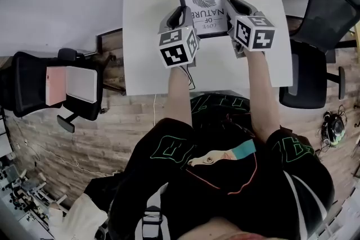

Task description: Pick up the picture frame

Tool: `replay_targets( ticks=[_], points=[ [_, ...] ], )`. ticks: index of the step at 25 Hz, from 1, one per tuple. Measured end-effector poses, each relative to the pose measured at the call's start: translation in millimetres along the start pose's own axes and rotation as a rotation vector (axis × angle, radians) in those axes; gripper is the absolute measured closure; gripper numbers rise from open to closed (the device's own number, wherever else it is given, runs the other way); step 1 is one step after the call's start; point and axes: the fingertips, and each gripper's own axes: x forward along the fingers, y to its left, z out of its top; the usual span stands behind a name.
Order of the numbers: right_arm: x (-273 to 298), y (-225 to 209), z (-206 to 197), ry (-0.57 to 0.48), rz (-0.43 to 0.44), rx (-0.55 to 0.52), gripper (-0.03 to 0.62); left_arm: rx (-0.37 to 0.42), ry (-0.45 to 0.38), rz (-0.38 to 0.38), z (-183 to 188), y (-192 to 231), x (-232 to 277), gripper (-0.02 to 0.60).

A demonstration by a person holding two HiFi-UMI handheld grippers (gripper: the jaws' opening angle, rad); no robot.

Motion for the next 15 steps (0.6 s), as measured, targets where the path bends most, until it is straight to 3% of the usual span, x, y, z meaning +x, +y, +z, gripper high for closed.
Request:
replay_targets(
  ticks=[15],
  points=[
    [-53.9, 0.8, 84.3, -0.239, -0.015, -0.055, 0.517, 0.14, -0.207, -0.037, 89.0, -46.5, -27.1, 0.509]
  ],
)
